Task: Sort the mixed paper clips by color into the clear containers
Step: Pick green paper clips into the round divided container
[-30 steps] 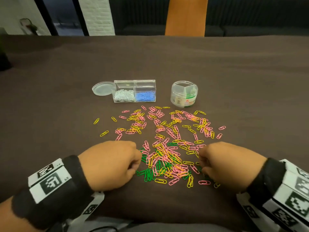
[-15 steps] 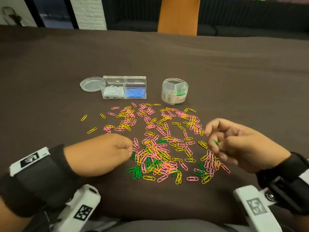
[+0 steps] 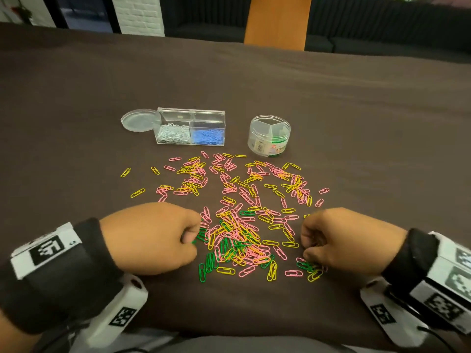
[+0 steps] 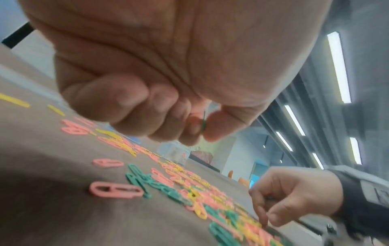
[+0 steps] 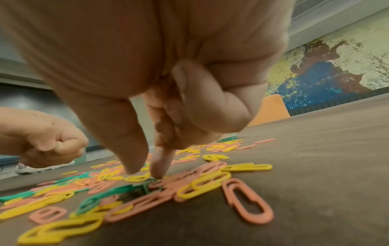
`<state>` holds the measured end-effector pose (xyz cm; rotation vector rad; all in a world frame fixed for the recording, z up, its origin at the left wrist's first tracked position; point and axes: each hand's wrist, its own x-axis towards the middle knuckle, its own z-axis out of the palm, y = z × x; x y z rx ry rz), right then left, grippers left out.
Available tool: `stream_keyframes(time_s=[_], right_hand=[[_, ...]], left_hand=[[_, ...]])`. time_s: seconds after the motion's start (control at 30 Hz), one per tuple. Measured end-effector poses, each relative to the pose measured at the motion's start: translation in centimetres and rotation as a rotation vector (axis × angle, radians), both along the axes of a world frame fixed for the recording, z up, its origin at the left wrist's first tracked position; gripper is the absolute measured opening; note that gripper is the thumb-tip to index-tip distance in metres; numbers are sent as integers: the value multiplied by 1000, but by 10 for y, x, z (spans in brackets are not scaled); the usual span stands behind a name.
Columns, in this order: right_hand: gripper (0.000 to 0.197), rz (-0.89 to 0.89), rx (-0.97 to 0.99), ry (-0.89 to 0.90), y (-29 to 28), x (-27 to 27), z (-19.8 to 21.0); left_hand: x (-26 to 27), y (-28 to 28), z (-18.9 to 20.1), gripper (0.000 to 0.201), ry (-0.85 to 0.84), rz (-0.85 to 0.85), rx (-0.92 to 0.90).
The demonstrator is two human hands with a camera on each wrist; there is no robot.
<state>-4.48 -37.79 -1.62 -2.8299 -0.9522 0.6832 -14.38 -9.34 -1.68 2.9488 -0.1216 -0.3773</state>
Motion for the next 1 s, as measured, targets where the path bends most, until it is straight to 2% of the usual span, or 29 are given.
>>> stream_keyframes(time_s=[0.1, 0.23, 0.33, 0.4, 0.47, 0.57, 0.7, 0.77, 0.93, 1.0], right_hand=[[12, 9, 33, -44, -2, 1, -1], [18, -12, 75, -129, -8, -4, 2], [24, -57, 44, -130, -12, -12, -1], [30, -95, 23, -122, -12, -17, -4], [32, -119, 9, -134, -14, -20, -4], [27, -127, -3, -152, -15, -20, -3], [21, -145, 9, -126, -18, -20, -3], [20, -137, 12, -123, -19, -21, -2], [27, -145, 9, -96, -15, -22, 2], [23, -154, 16, -61, -16, -20, 2]], left_hand=[[3, 11, 4, 26, -13, 87, -197], [2, 18, 7, 42, -91, 58, -284], [-4, 13, 3, 28, 65, 117, -519], [-6, 11, 0, 15, 106, 68, -578], [-4, 12, -2, 19, 93, -38, -480], [-2, 11, 0, 11, 82, -196, -282], [-3, 2, -3, 42, 52, -264, -129], [-2, -1, -5, 46, 34, -288, -106], [-2, -2, -6, 22, 3, -252, -77], [-3, 0, -6, 15, 8, -249, -92]])
